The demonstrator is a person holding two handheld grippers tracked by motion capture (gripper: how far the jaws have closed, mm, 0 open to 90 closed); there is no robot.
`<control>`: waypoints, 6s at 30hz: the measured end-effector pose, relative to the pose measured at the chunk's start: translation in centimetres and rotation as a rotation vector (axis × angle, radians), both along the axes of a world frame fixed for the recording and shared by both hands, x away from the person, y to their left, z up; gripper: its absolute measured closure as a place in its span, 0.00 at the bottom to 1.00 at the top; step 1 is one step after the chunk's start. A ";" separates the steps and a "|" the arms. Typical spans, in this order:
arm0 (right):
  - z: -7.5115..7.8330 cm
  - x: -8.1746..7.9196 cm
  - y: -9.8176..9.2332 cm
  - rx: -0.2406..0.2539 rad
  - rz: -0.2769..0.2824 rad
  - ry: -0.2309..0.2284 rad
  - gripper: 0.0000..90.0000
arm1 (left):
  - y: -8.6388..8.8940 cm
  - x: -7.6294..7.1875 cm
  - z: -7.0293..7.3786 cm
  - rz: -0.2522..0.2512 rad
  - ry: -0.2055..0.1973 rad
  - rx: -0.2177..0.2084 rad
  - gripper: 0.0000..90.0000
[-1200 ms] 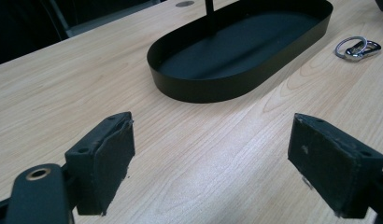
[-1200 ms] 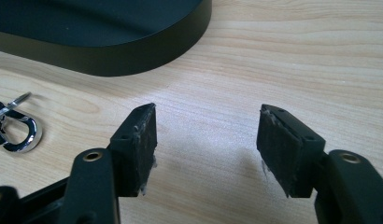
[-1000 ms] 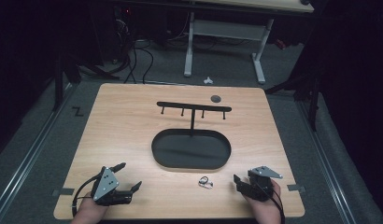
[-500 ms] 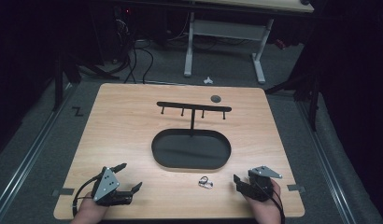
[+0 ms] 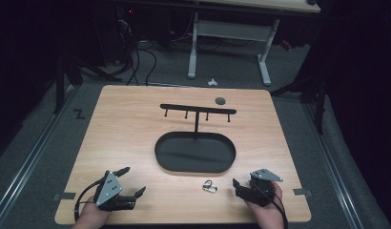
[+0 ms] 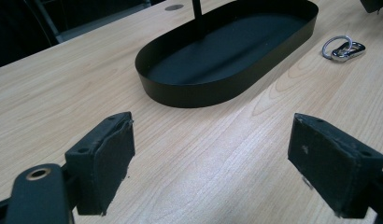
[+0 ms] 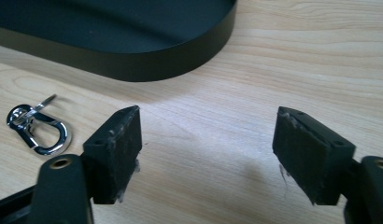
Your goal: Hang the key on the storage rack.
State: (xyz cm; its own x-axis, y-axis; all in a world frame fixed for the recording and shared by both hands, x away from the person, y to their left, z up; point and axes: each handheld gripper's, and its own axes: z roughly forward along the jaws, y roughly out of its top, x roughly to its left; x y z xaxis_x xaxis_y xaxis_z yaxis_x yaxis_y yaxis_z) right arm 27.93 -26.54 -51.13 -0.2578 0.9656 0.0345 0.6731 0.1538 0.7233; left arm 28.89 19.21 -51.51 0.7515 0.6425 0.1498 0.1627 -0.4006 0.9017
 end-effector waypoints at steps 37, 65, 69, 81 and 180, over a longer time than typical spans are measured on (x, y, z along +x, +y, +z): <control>1.4 1.2 2.2 -0.089 0.153 0.174 0.30 | 0.1 -0.1 0.1 -0.011 -0.007 0.012 0.17; 3.4 2.9 3.5 -0.410 0.350 0.509 0.27 | 0.1 -0.2 0.2 -0.022 -0.005 0.017 0.17; 3.8 3.0 3.9 -0.426 0.379 0.522 0.27 | 0.1 -0.2 0.2 -0.024 -0.005 0.018 0.17; 4.0 3.1 4.9 -0.420 0.425 0.504 0.25 | 0.0 -0.2 0.1 -0.026 -0.005 0.017 0.17; 2.2 6.3 12.5 -0.517 0.758 0.585 0.75 | -0.2 -0.4 0.1 -0.044 -0.004 0.021 0.17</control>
State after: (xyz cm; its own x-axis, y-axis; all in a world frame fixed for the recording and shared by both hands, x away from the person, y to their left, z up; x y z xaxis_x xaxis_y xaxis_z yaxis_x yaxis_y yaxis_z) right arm 34.25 -14.01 -48.91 -0.8686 0.4951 -0.0189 0.4938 0.8681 0.0504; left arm 28.53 19.02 -51.37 0.7784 0.6055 0.1660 0.1406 -0.4258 0.8938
